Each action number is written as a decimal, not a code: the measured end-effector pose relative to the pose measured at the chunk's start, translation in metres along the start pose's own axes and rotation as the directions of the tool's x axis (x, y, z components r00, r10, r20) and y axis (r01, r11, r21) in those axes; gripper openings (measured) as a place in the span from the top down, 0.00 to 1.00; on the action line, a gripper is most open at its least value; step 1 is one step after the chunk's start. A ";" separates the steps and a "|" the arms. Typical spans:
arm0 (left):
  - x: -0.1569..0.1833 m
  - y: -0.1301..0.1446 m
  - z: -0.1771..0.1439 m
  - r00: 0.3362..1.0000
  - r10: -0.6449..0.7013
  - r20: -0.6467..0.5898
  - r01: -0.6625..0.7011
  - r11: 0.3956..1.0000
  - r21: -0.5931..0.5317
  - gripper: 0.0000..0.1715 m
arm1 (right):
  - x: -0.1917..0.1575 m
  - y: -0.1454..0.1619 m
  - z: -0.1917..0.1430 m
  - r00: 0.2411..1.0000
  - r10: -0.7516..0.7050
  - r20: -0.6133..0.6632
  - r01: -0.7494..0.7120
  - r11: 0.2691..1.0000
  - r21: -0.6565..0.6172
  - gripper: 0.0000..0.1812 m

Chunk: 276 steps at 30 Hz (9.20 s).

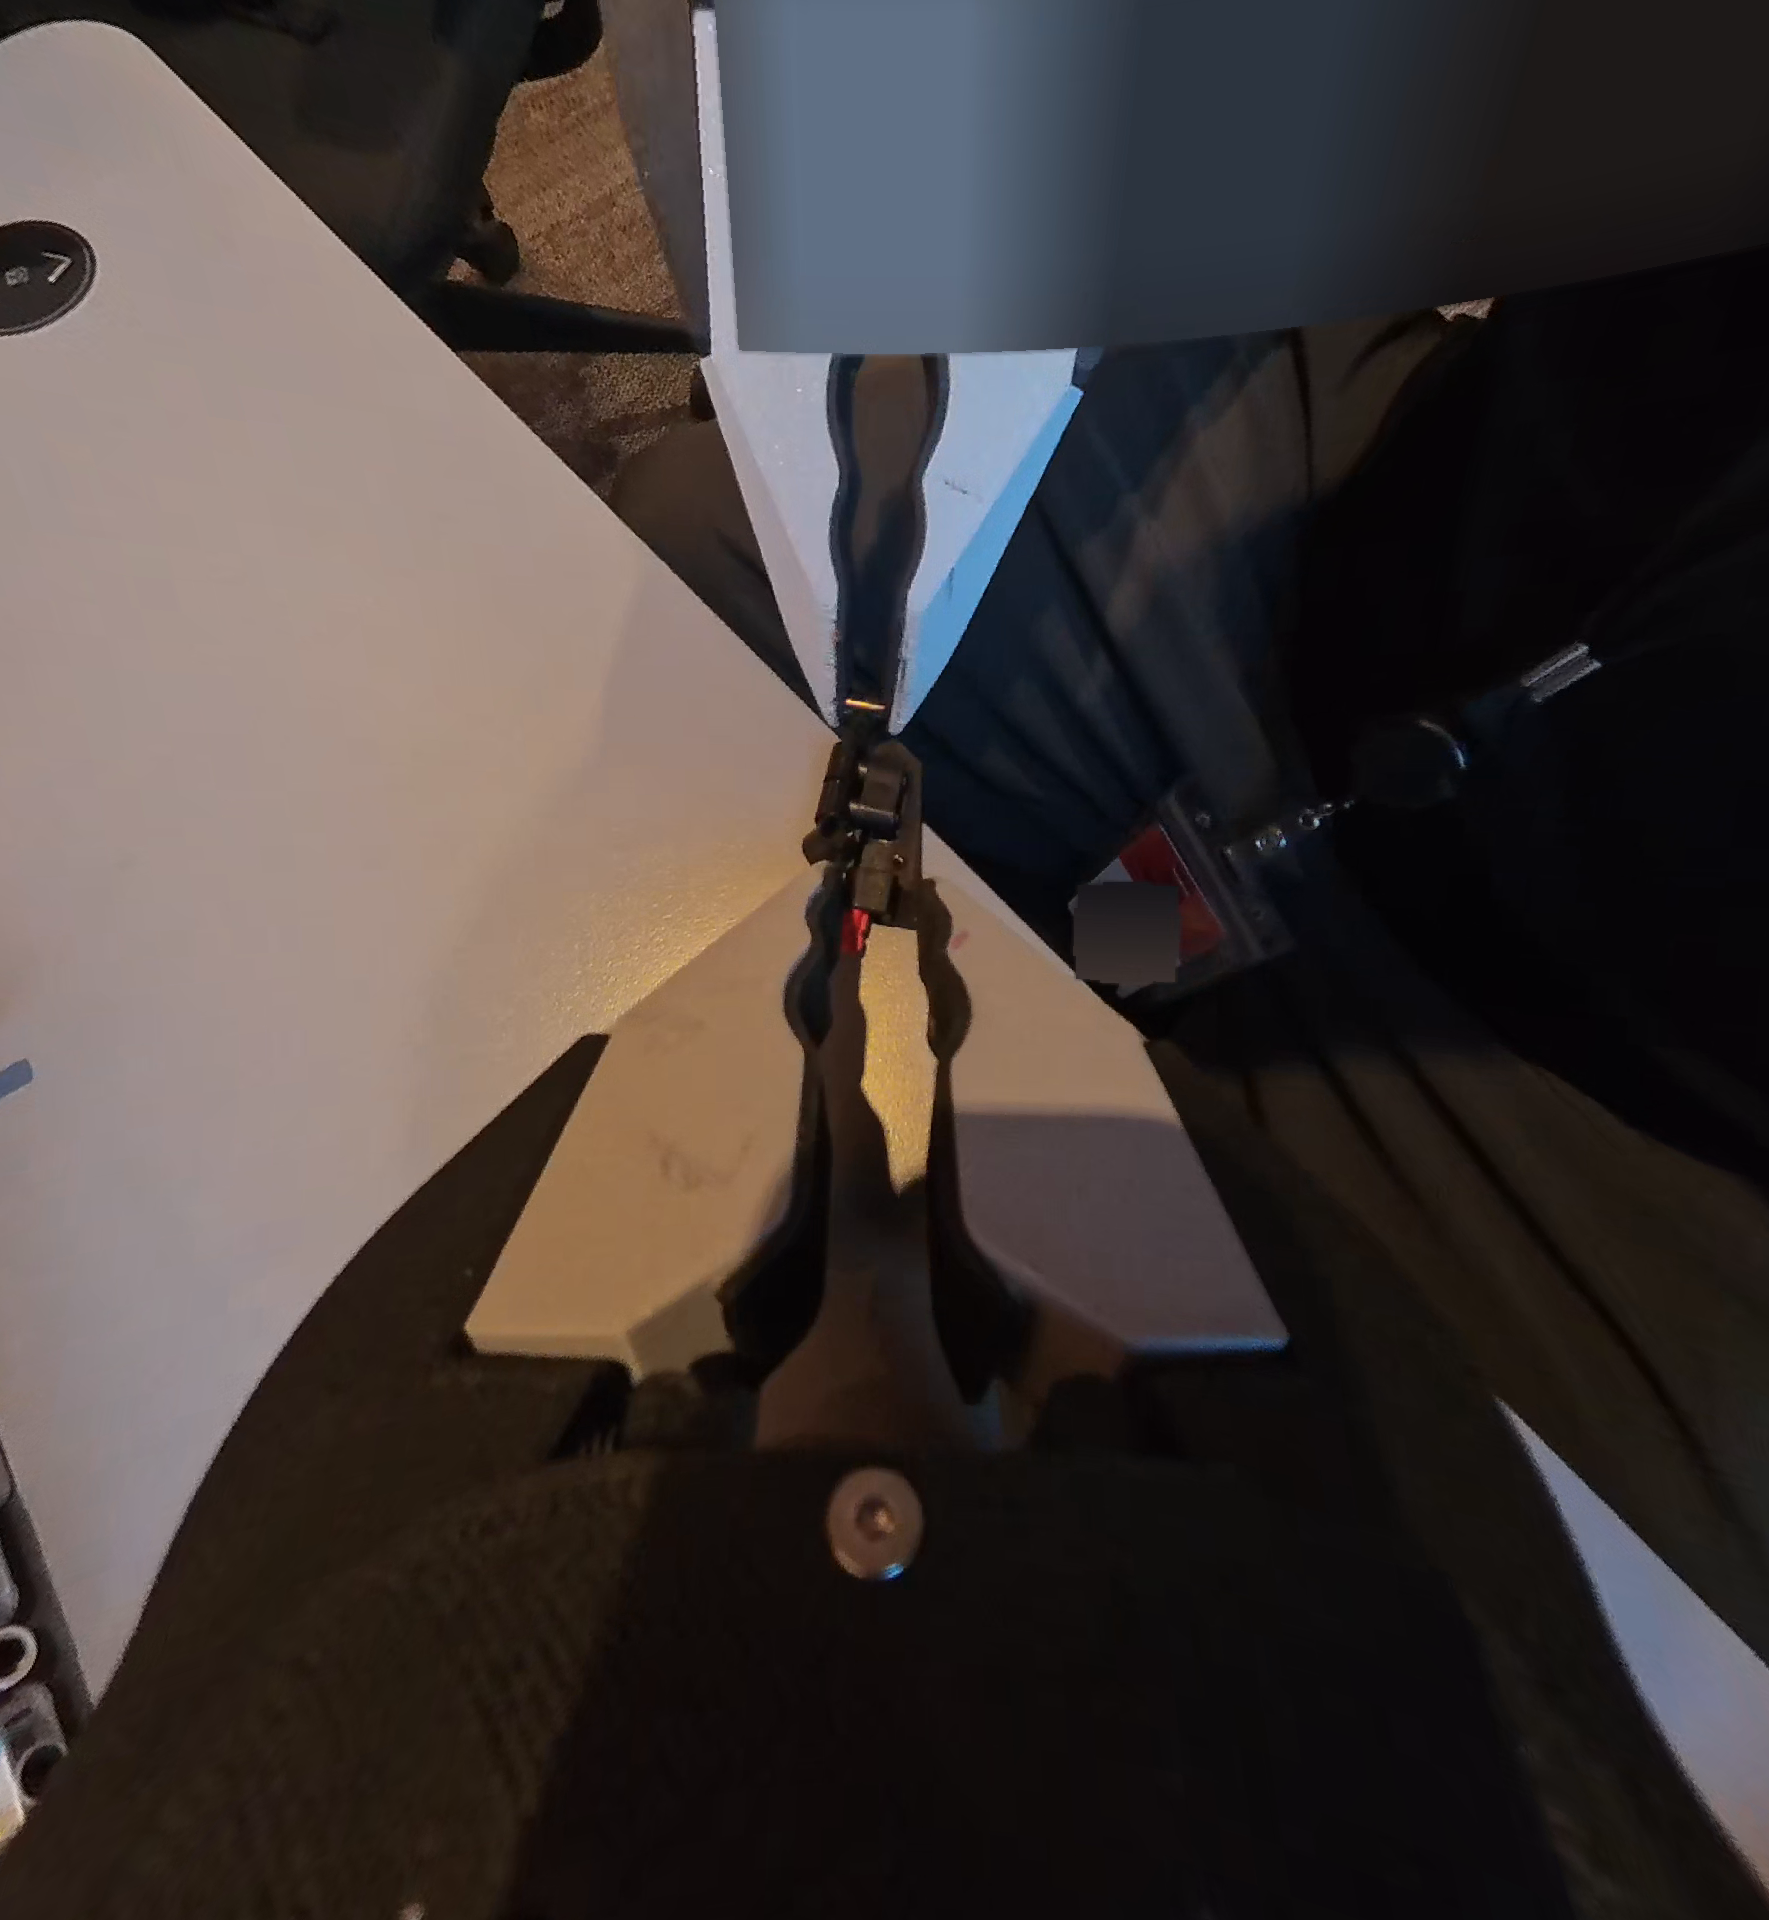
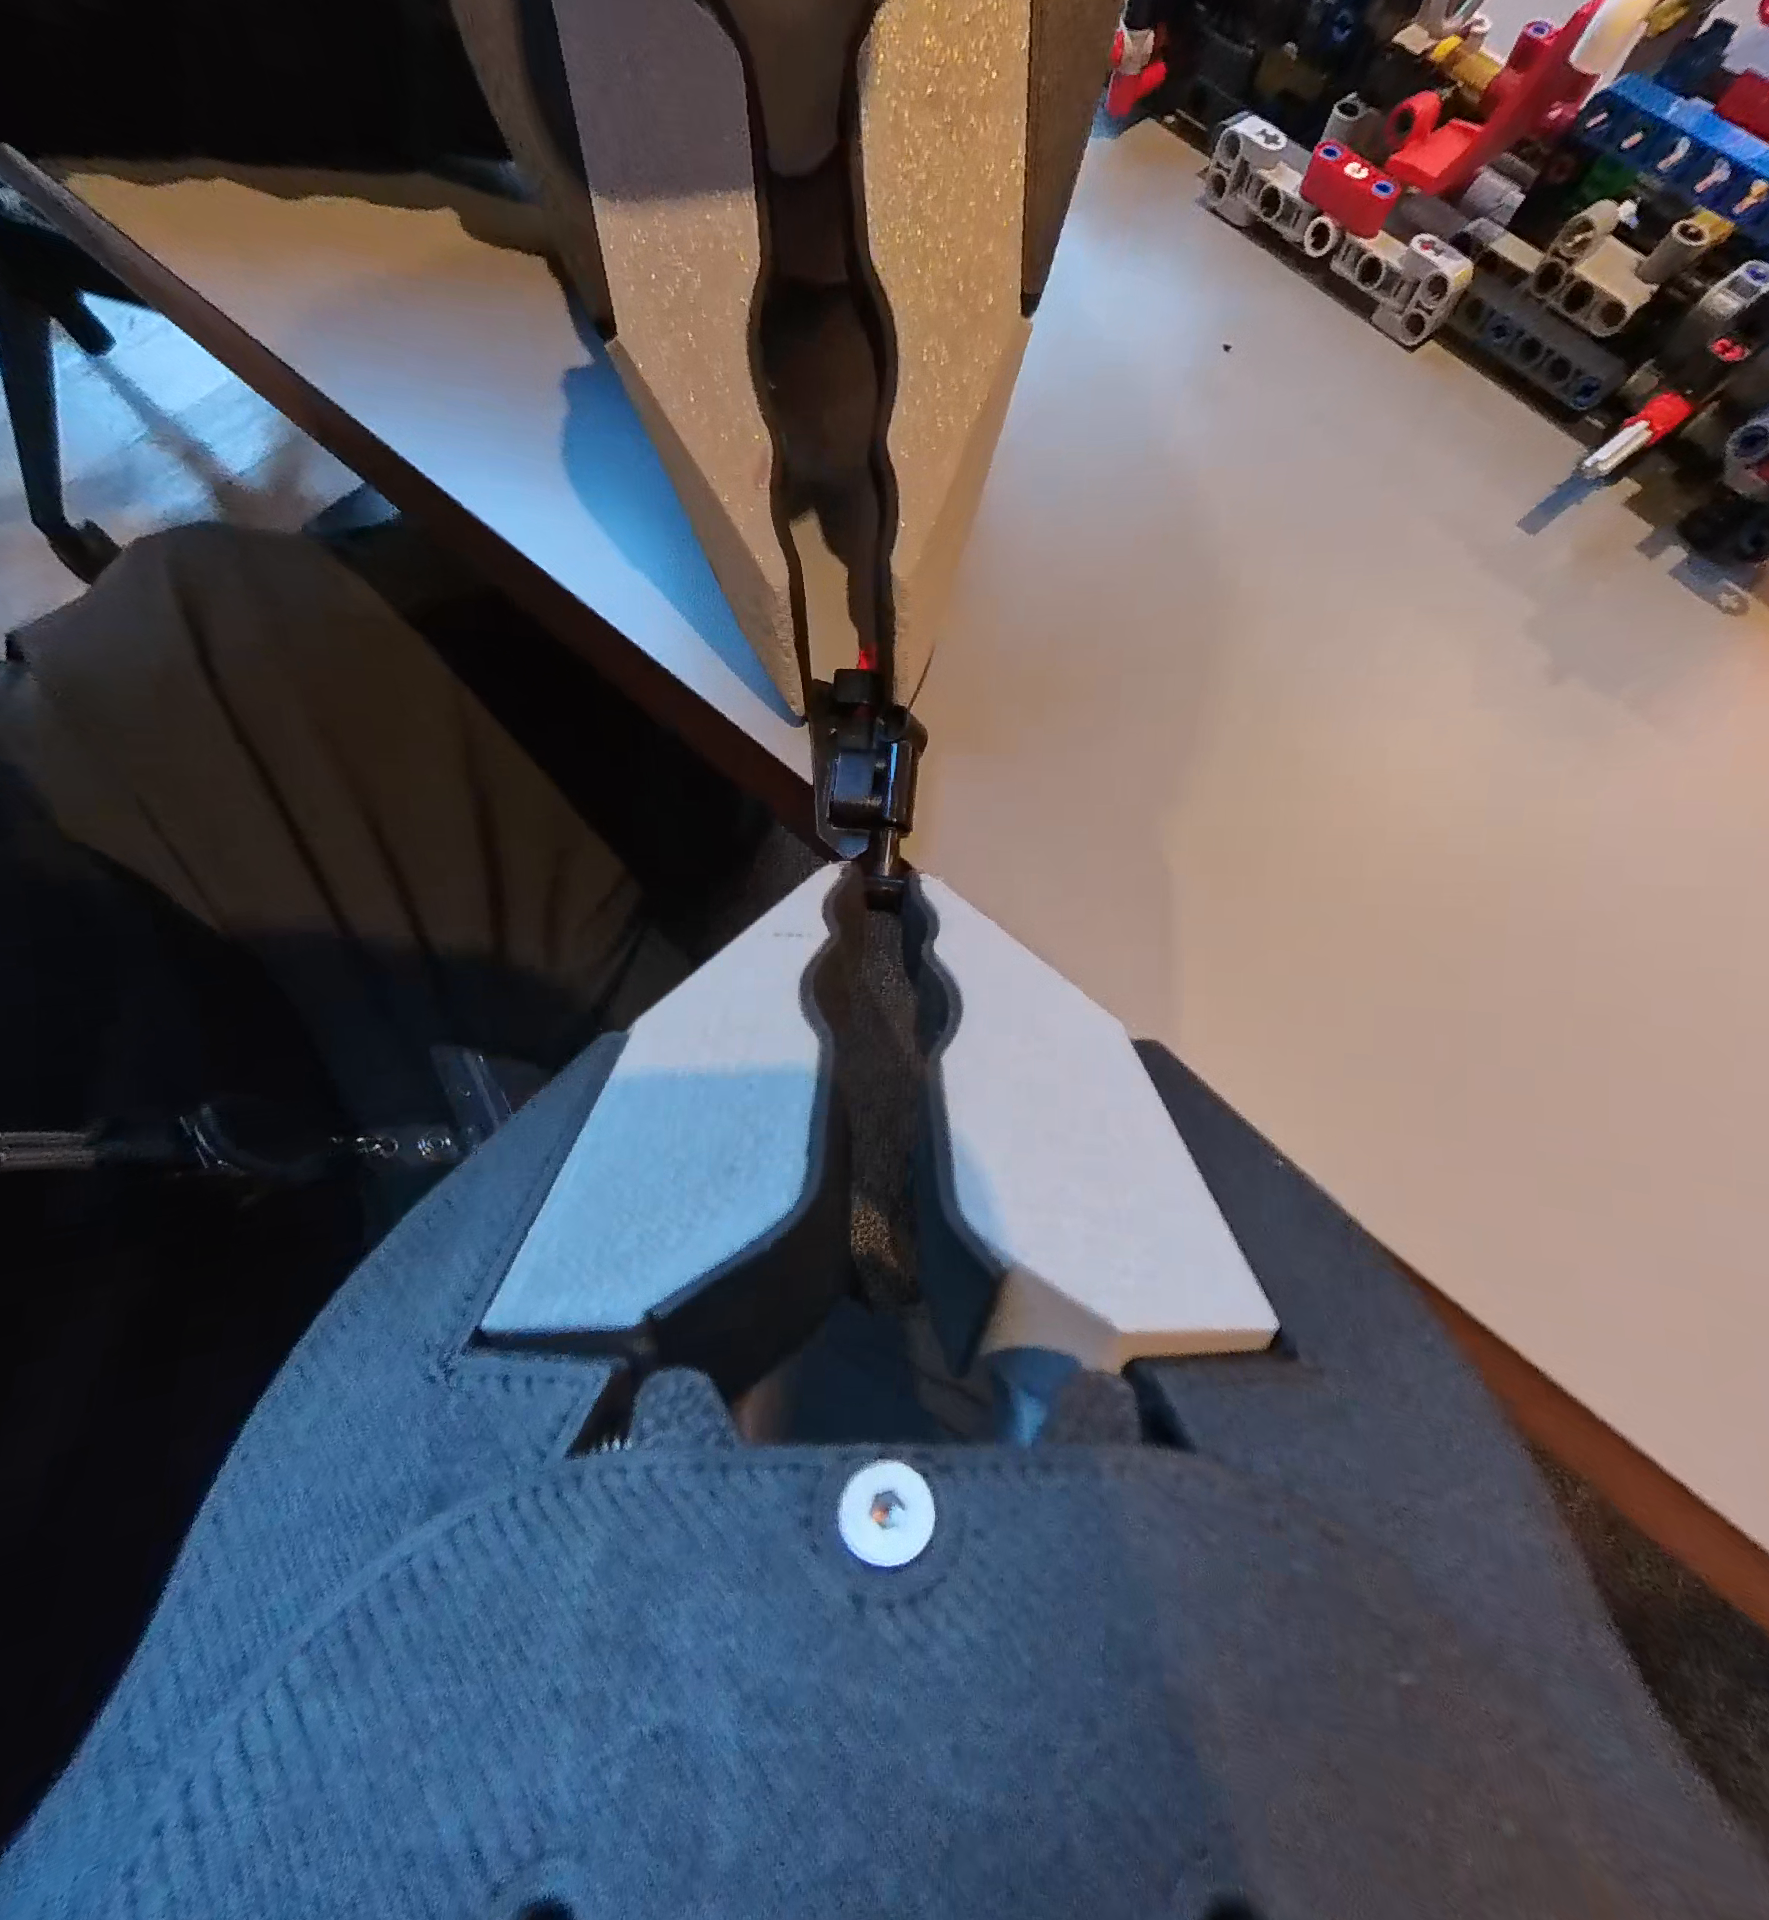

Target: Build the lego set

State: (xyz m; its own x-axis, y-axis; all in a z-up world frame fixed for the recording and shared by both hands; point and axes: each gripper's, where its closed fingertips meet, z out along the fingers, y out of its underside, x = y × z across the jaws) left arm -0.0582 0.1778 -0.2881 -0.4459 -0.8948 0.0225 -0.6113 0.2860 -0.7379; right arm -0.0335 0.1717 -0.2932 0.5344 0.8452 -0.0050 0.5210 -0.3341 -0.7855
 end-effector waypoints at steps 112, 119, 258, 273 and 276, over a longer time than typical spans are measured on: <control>-0.005 -0.004 0.005 0.994 0.074 -0.077 -0.074 0.997 0.001 0.94 | -0.001 -0.005 -0.010 0.538 0.666 0.517 -0.843 0.399 0.361 0.98; -0.004 -0.004 0.005 0.994 0.086 -0.072 -0.086 0.996 0.001 0.94 | 0.004 -0.001 -0.012 0.514 0.683 0.519 -0.856 0.367 0.363 0.98; 0.036 0.072 -0.079 0.911 -0.110 0.397 0.126 0.992 -0.014 0.94 | -0.057 -0.090 0.103 0.800 -0.561 0.213 0.578 0.816 -0.020 0.89; 0.032 0.074 -0.087 0.868 -0.049 0.494 0.075 0.997 -0.032 1.00 | -0.056 -0.091 0.100 0.875 -0.452 0.174 0.450 0.892 0.052 0.96; 0.031 0.077 -0.085 0.866 -0.039 0.499 0.080 0.995 -0.061 1.00 | -0.052 -0.100 0.091 0.886 -0.438 0.152 0.424 0.898 0.117 0.92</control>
State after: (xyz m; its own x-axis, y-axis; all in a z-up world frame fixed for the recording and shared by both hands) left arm -0.1748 0.2012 -0.2875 -0.0358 -0.9567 -0.2889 -0.6839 0.2343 -0.6910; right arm -0.1745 0.1991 -0.2707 0.1442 0.9586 0.2455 0.6165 0.1071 -0.7800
